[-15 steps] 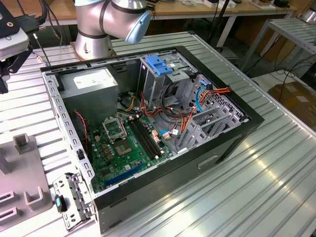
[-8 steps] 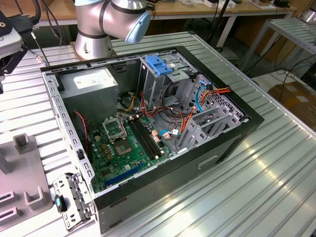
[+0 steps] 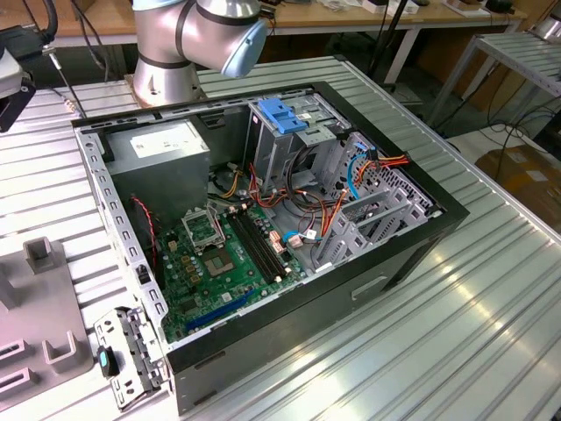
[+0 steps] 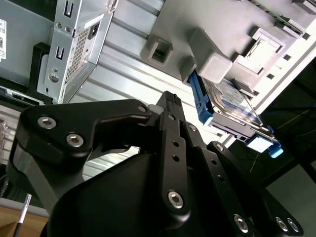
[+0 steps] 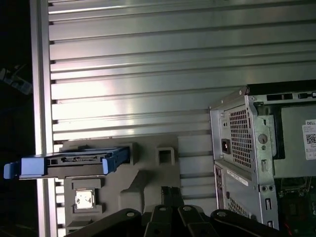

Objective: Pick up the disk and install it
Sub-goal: 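Reach for the disk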

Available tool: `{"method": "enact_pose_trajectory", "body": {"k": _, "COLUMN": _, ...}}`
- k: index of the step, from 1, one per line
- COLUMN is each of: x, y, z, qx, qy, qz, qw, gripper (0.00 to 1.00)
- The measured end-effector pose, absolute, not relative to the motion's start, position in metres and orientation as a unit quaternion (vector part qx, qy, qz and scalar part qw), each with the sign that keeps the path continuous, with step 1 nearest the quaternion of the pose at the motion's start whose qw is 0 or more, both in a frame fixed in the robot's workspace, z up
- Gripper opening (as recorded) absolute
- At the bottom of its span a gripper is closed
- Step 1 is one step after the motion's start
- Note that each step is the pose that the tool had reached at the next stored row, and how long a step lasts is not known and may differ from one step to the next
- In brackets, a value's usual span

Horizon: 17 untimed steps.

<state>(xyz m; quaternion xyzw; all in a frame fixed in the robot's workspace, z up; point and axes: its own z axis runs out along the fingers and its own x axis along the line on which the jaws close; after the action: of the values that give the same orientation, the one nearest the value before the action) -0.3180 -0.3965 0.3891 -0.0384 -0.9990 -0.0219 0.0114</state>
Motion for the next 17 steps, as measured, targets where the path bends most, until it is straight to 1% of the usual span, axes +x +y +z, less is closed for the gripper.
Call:
{"method": "enact_pose_trajectory", "body": {"k": 3, "x": -0.346, "y": -0.396, "z": 0.389, "qx": -0.038, "qy": -0.999, "qz": -0.023, "qw": 0.011, "gripper": 0.11}}
{"method": "enact_pose_trajectory", "body": {"k": 17, "x": -0.372, "y": -0.392, "z": 0.388, "qx": -0.039, "qy": -0.999, "qz": -0.023, "qw": 0.011, "gripper": 0.11}}
